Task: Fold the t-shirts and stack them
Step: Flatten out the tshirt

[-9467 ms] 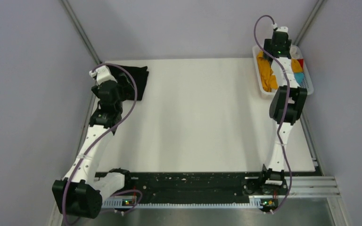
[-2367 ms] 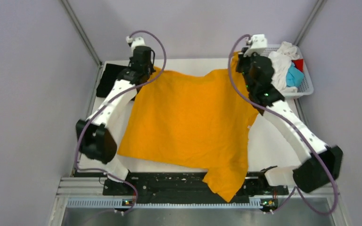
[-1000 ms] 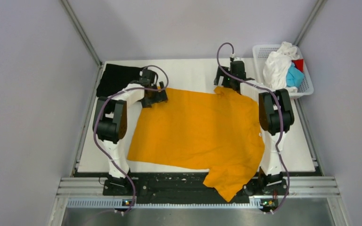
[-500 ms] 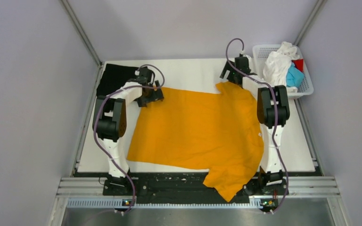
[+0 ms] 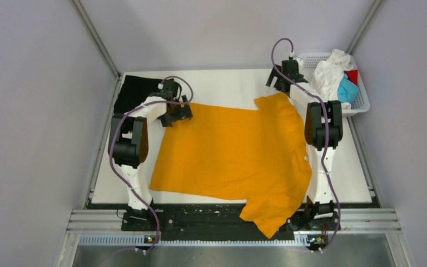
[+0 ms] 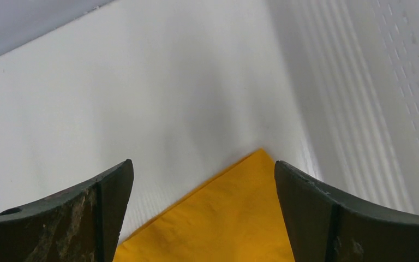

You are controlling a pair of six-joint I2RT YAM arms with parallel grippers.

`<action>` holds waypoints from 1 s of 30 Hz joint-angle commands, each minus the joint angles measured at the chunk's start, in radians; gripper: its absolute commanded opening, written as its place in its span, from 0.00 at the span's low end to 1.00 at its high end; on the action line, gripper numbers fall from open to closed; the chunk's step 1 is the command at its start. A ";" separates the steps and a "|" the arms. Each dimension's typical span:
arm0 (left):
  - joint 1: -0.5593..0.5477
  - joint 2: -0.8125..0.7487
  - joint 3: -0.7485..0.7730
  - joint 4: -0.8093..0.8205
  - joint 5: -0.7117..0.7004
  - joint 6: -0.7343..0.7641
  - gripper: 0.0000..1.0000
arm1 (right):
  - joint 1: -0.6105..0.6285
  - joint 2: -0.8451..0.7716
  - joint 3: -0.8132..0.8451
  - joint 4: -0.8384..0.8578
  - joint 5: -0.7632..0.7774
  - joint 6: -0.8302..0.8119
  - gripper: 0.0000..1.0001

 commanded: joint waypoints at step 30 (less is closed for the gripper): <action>0.027 0.397 0.526 -0.250 -0.002 -0.046 0.99 | 0.061 -0.210 -0.430 0.019 0.027 -0.048 0.99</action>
